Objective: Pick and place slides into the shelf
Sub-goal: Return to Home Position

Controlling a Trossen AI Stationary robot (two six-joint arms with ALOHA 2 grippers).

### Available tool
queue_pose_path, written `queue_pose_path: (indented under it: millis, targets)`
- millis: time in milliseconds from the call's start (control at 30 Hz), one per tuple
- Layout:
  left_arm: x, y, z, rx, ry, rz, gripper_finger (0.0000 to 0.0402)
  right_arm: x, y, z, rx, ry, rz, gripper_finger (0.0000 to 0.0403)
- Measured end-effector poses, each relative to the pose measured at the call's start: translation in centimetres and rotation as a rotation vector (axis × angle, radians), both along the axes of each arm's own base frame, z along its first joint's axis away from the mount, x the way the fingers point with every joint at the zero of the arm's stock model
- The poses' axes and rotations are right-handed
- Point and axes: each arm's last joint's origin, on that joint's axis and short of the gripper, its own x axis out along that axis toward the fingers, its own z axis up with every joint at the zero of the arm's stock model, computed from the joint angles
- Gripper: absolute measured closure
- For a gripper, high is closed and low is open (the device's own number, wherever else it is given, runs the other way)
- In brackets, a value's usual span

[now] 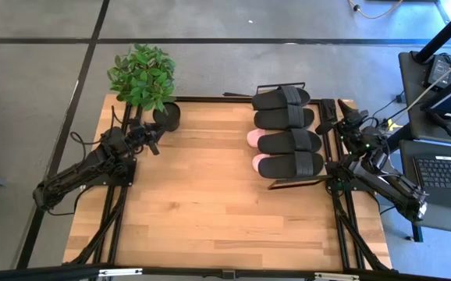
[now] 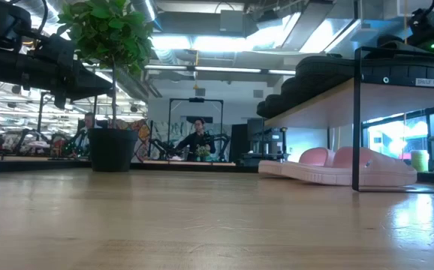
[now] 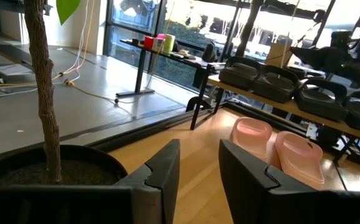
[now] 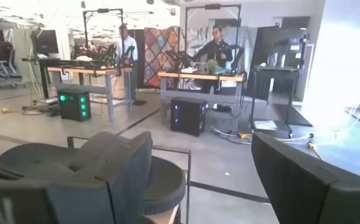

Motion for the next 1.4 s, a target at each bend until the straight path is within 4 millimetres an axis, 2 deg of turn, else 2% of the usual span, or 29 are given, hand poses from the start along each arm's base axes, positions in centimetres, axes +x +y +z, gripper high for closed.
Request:
queue_pose_path:
  millis: [400, 633, 967, 1133, 1400]
  targets:
    - [0.0, 0.0, 0.0, 0.001, 0.0, 0.01, 0.0298, -0.8, -0.6, 0.0, -0.013, 0.016, -0.139, 0.0128]
    - [0.0, 0.0, 0.0, 0.001, -0.001, 0.009, 0.0298, -0.9, -2.0, -2.3, -0.061, -0.12, -0.254, 0.0128]
    - [0.0, 0.0, 0.0, -0.004, -0.004, 0.009, 0.0298, -1.3, -2.8, -4.1, -0.036, -0.071, -0.355, 0.0128]
    - [0.0, 0.0, 0.0, -0.005, -0.004, 0.008, 0.0298, -1.4, -3.2, -5.5, 0.017, -0.124, -0.372, 0.0128]
    - [0.0, 0.0, 0.0, -0.005, -0.004, 0.008, 0.0298, -1.6, -3.3, -5.9, 0.042, -0.054, -0.407, 0.0128]
